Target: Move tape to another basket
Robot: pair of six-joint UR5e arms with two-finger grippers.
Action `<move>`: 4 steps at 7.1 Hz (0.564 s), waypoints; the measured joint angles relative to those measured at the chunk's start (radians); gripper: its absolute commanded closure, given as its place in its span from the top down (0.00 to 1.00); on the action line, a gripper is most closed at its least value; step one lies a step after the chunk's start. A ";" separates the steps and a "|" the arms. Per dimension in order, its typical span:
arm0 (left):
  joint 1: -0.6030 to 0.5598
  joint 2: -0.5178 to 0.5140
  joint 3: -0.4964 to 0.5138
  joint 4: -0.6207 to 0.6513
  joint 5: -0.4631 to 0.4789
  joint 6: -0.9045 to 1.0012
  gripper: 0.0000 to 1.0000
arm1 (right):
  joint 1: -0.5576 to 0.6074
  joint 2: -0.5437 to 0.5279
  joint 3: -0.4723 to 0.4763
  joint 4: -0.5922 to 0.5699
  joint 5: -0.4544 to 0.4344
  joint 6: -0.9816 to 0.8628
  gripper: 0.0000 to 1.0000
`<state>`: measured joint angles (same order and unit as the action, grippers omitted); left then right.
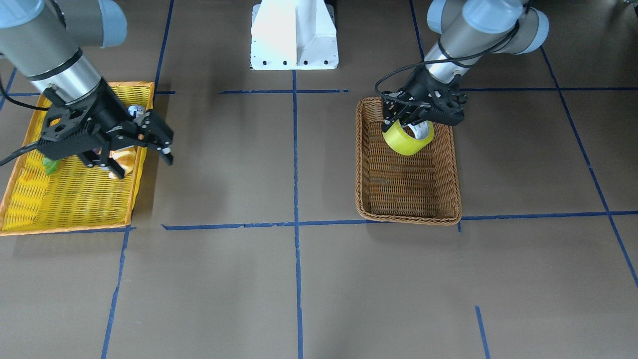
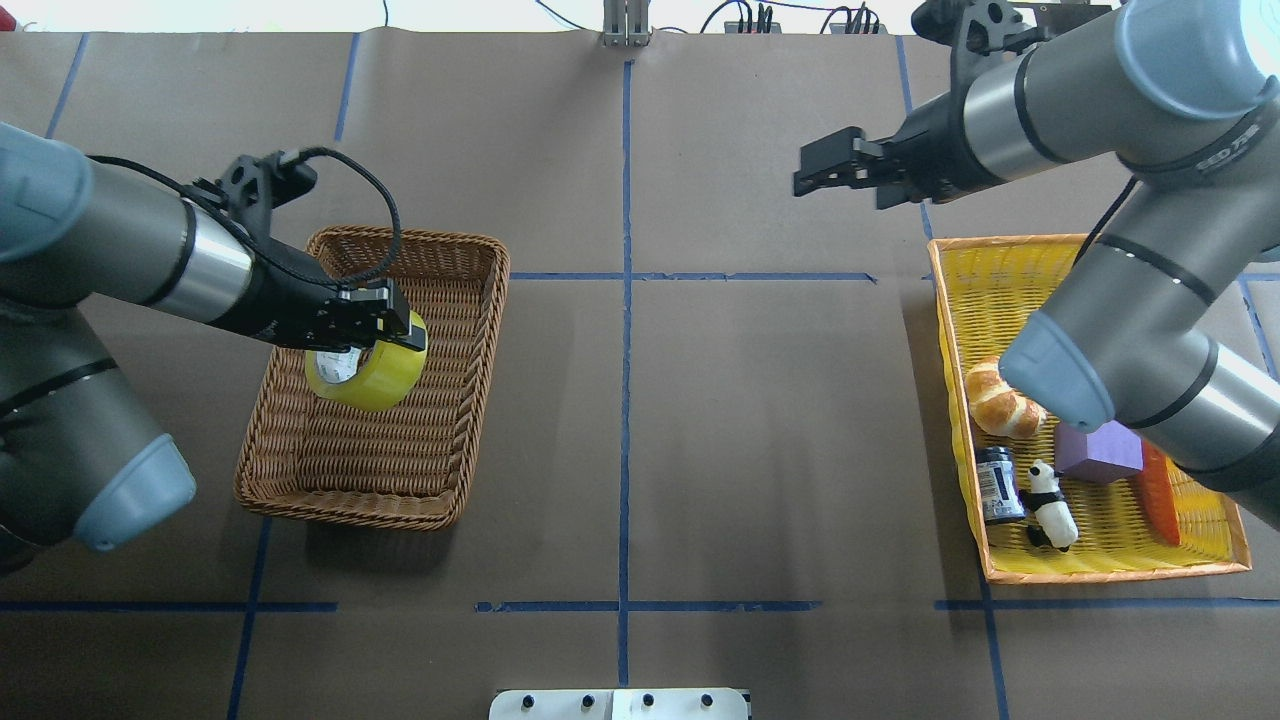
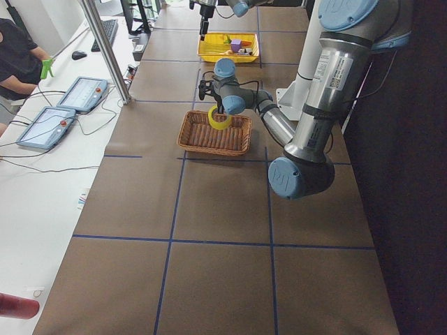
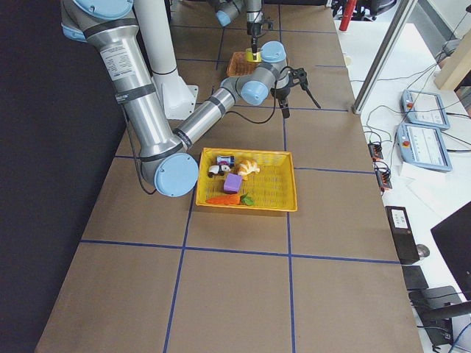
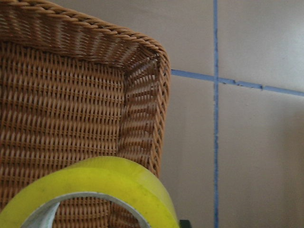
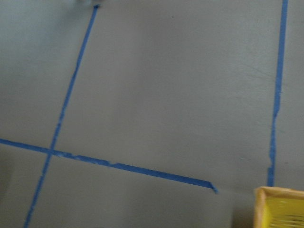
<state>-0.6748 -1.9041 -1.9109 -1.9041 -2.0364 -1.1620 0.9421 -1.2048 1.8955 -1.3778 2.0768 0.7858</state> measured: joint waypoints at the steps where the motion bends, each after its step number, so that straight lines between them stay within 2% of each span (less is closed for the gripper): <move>1: 0.035 -0.030 0.011 0.087 0.071 0.070 0.02 | 0.025 -0.043 -0.002 -0.024 0.008 -0.116 1.00; 3: 0.083 -0.068 0.063 0.162 0.174 0.140 0.03 | 0.098 -0.112 -0.007 -0.036 0.067 -0.256 1.00; 4: 0.092 -0.080 0.094 0.169 0.199 0.166 0.48 | 0.134 -0.137 -0.009 -0.038 0.105 -0.295 1.00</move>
<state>-0.5825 -1.9842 -1.8174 -1.7350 -1.8372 -0.9963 1.0765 -1.3414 1.8866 -1.4156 2.1821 0.4908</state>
